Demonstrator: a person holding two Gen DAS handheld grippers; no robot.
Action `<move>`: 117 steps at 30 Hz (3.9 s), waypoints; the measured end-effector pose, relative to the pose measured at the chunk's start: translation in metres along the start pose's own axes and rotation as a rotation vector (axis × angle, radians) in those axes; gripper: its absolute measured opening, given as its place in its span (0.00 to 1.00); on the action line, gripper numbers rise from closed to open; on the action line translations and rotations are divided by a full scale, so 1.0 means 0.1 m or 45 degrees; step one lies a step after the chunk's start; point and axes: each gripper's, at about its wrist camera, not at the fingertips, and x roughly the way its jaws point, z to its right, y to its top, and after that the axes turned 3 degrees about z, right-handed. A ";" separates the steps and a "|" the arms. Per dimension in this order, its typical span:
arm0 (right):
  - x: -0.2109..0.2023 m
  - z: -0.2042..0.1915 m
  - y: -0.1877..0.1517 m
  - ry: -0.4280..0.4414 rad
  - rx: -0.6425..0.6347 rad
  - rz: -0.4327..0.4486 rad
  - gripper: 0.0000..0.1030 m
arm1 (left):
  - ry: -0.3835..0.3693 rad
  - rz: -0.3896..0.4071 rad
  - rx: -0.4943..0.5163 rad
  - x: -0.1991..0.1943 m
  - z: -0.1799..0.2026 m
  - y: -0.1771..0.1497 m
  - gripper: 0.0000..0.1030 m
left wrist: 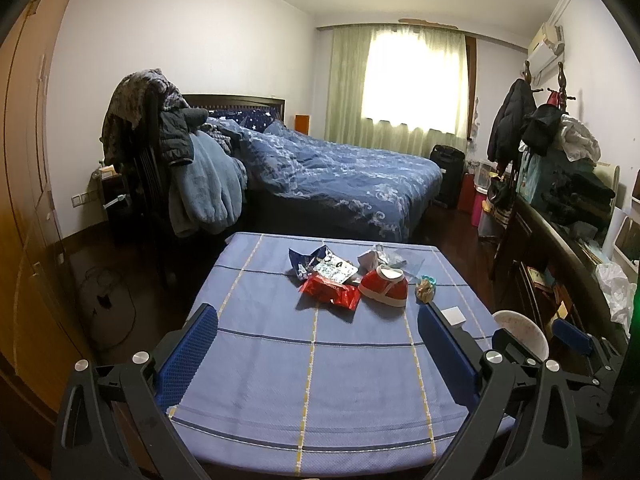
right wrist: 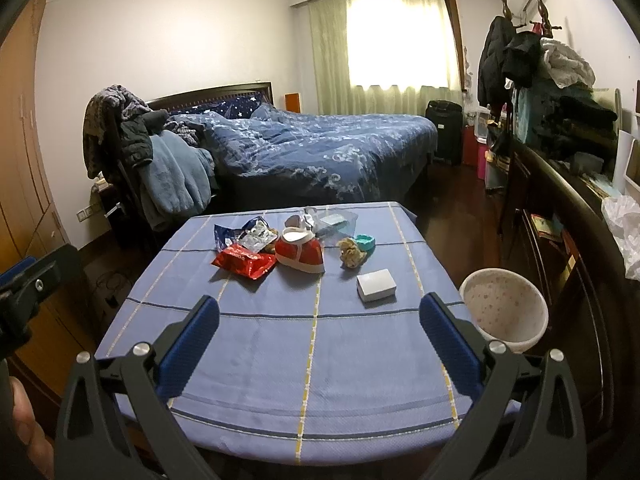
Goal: Collect trash
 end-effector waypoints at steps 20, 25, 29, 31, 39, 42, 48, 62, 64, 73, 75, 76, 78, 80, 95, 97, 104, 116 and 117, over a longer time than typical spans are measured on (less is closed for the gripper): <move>1.10 0.53 -0.29 -0.079 0.110 -0.227 0.97 | -0.062 -0.318 0.137 1.79 0.36 -0.19 0.97; 1.35 0.61 -0.28 -0.062 0.112 -0.264 0.97 | -0.023 -0.438 0.197 2.46 0.43 -0.21 0.96; 1.55 0.61 -0.24 -0.048 0.097 -0.284 0.97 | -0.012 -0.510 0.228 2.94 0.41 -0.24 0.96; 1.65 0.61 -0.19 -0.043 0.092 -0.290 0.97 | -0.013 -0.542 0.215 3.09 0.38 -0.25 0.96; 2.08 0.50 0.08 0.026 0.062 -0.315 0.97 | -0.002 -0.605 0.239 3.34 0.30 -0.36 0.96; 2.22 0.42 0.16 0.072 0.049 -0.328 0.97 | -0.042 -0.600 0.231 3.36 0.30 -0.37 0.88; 2.31 0.25 0.29 0.087 0.014 -0.286 0.97 | -0.093 -0.569 0.194 3.32 0.23 -0.31 0.44; 2.36 0.10 0.29 0.153 -0.003 -0.312 0.97 | -0.203 -0.427 0.017 2.95 -0.08 -0.16 0.06; 2.41 0.00 0.32 0.195 -0.023 -0.317 0.97 | -0.200 -0.398 -0.005 2.85 -0.14 -0.13 0.06; 3.07 -0.29 0.55 0.196 -0.102 -0.368 0.97 | -0.167 -0.321 -0.044 2.58 -0.34 -0.05 0.06; 3.29 -0.29 0.55 0.155 -0.110 -0.423 0.97 | -0.175 -0.323 -0.042 2.58 -0.33 -0.05 0.06; 3.36 -0.29 0.53 0.145 -0.107 -0.445 0.96 | -0.177 -0.321 -0.040 2.57 -0.33 -0.06 0.06; 3.49 -0.27 0.50 0.131 -0.098 -0.493 0.92 | -0.182 -0.314 -0.030 2.56 -0.30 -0.07 0.06; 3.60 -0.25 0.45 0.128 -0.082 -0.541 0.86 | -0.184 -0.315 -0.017 2.56 -0.27 -0.07 0.06; 3.21 -0.17 0.55 0.242 -0.089 -0.394 0.50 | -0.183 -0.291 -0.011 2.44 -0.23 -0.06 0.07; 3.14 -0.14 0.55 0.268 -0.076 -0.388 0.47 | -0.184 -0.285 -0.013 2.41 -0.22 -0.05 0.07; 2.93 -0.03 0.58 0.379 0.011 -0.384 0.06 | -0.192 -0.271 -0.004 2.31 -0.18 -0.05 0.08; 2.71 0.02 0.43 0.216 -0.156 -0.291 0.89 | -0.185 -0.244 0.017 2.22 -0.17 -0.04 0.09; 2.74 0.05 0.43 0.200 -0.152 -0.291 0.90 | -0.183 -0.242 0.017 2.22 -0.16 -0.04 0.09</move>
